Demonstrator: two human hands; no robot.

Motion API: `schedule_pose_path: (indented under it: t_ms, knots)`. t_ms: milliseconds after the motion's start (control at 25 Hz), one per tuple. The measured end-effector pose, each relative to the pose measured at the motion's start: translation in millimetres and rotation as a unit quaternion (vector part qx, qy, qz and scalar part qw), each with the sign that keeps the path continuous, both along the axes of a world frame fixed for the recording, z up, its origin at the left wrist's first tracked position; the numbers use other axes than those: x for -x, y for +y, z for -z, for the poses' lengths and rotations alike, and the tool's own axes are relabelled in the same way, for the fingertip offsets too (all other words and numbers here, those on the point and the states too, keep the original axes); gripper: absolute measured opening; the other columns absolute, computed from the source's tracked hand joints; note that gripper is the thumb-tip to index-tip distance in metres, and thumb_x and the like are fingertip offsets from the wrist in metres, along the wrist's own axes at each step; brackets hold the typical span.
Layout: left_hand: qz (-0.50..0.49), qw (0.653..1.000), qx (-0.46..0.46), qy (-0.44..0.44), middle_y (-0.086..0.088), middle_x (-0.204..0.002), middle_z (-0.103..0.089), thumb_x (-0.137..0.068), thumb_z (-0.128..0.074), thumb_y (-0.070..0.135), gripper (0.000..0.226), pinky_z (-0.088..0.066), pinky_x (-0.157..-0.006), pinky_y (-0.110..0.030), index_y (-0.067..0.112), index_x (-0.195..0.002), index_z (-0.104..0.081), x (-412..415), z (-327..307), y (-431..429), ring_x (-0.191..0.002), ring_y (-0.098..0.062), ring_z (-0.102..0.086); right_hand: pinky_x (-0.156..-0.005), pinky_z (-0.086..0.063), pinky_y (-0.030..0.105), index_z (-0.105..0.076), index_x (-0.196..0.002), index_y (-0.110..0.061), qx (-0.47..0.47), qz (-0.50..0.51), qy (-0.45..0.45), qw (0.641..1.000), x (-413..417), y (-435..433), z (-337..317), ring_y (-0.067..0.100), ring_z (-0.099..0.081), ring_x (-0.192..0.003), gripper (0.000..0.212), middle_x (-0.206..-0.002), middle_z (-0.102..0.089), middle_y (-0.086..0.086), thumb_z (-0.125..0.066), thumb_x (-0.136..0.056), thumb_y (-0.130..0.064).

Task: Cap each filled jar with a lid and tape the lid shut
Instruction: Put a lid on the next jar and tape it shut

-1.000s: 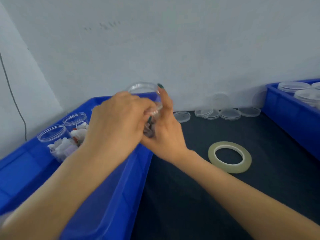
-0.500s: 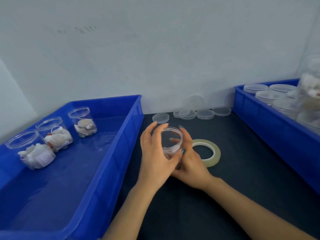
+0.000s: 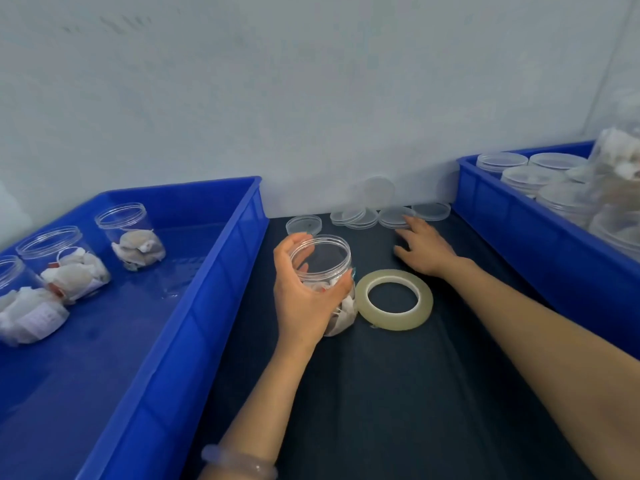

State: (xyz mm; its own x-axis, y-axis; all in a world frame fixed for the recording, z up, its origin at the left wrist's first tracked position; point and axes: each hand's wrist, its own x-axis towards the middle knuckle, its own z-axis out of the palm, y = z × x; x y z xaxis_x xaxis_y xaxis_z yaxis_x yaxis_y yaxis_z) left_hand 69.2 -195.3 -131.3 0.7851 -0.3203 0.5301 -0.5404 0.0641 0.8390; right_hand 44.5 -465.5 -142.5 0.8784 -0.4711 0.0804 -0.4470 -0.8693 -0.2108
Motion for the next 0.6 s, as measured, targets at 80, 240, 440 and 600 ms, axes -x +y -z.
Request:
schedule_pose_path:
  t_ms: [80,240,440,600]
  knots:
    - [0.001,1.0,0.006,0.003,0.024,-0.128,-0.053,-0.066,-0.088,0.015,0.076,-0.041,-0.109,-0.026,0.033,-0.127,-0.046,1,2,-1,-0.126,-0.002,-0.052,-0.123,-0.01,0.044,-0.033,-0.154,-0.014,0.022,-0.007,0.032,0.999,-11,-11,6,0.025,-0.003,-0.153,0.056,-0.166,-0.007,0.008,-0.037,-0.105,-0.041]
    - [0.001,1.0,0.002,0.012,0.023,-0.126,-0.053,-0.066,-0.089,0.016,0.074,-0.04,-0.11,-0.026,0.028,-0.126,-0.046,-1,3,-3,-0.125,0.0,-0.051,-0.123,-0.009,0.045,-0.036,-0.152,-0.011,0.08,-0.003,0.005,0.997,-22,-13,9,0.024,-0.015,-0.151,0.055,-0.162,-0.026,0.007,-0.035,-0.104,-0.04]
    - [0.001,1.0,0.005,0.023,0.018,-0.127,-0.054,-0.068,-0.089,0.015,0.071,-0.039,-0.111,-0.025,0.023,-0.124,-0.047,4,-1,-4,-0.125,0.002,-0.051,-0.109,-0.036,0.044,-0.051,-0.138,-0.008,0.108,0.032,-0.108,0.988,-16,-7,9,0.03,-0.048,-0.127,0.047,-0.14,-0.049,0.013,-0.055,-0.097,-0.029]
    - [-0.005,1.0,0.007,0.026,0.02,-0.125,-0.054,-0.067,-0.089,0.016,0.069,-0.037,-0.107,-0.019,0.026,-0.122,-0.048,5,-1,-5,-0.124,0.005,-0.05,-0.118,-0.022,0.049,-0.023,-0.155,-0.008,0.058,0.063,-0.067,0.994,-29,-21,9,0.033,-0.028,-0.145,0.073,-0.16,-0.025,0.016,-0.053,-0.098,-0.042]
